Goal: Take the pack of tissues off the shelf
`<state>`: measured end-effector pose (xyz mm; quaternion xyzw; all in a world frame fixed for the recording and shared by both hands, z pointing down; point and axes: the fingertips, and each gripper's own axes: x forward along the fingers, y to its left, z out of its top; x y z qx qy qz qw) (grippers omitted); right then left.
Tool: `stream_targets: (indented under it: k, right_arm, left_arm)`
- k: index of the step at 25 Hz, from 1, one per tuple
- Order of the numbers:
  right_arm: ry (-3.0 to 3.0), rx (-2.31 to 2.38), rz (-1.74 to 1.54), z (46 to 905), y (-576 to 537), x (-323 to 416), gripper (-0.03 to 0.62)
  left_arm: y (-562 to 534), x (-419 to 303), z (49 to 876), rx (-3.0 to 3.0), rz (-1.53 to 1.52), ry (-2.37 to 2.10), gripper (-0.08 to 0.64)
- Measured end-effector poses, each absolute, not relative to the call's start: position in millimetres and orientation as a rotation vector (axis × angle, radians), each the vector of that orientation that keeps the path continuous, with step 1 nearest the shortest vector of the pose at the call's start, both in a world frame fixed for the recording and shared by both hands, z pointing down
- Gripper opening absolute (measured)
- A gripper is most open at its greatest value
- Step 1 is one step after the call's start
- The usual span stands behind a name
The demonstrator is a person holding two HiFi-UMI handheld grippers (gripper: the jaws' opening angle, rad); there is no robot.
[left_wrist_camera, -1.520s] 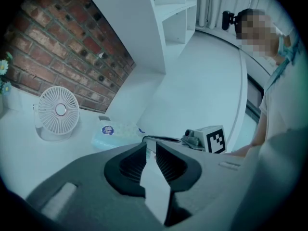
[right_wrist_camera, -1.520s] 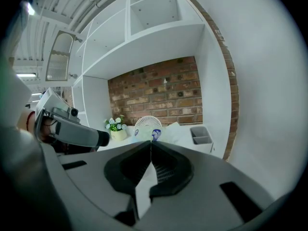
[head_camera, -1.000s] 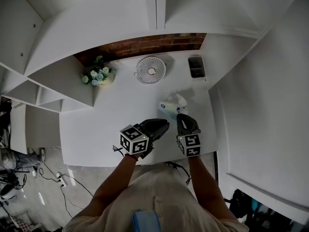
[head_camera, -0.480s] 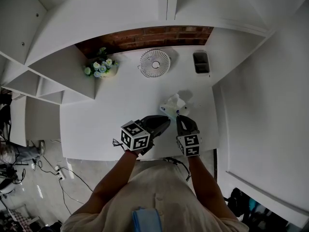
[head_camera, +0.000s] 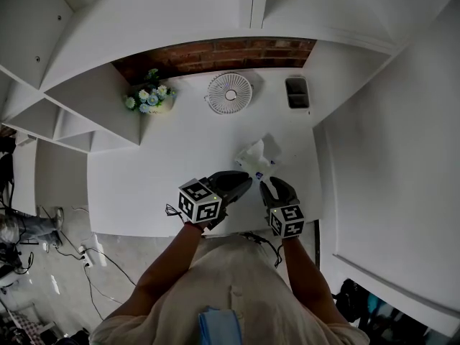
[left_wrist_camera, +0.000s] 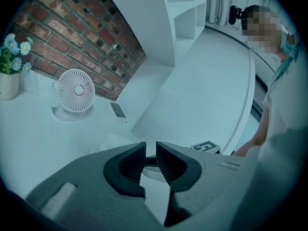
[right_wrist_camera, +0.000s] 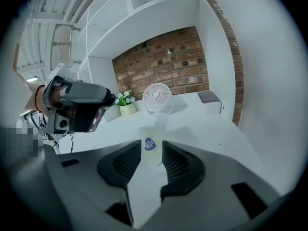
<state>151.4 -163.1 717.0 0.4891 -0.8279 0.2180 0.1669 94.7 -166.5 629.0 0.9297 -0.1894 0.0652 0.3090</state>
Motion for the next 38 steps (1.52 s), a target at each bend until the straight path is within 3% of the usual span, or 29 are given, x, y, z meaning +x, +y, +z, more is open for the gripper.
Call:
stream_targets:
  k: [9, 21, 38]
  right_arm:
    - [-2.397, 1.374, 0.608, 697.0, -154.2, 145.6, 0.142]
    - [-2.504, 1.361, 0.509, 633.8, -136.1, 138.5, 0.026]
    - [-2.448, 1.416, 0.485, 595.7, -116.3, 140.1, 0.015]
  left_arm:
    - [-160.3, 92.2, 625.6, 2.468, 0.174, -0.495, 0.063]
    - [-132.2, 68.9, 590.2, 2.556, 0.146, -0.467, 0.063]
    - [-116.8, 57.6, 558.8, 2.592, 0.139, -0.417, 0.063]
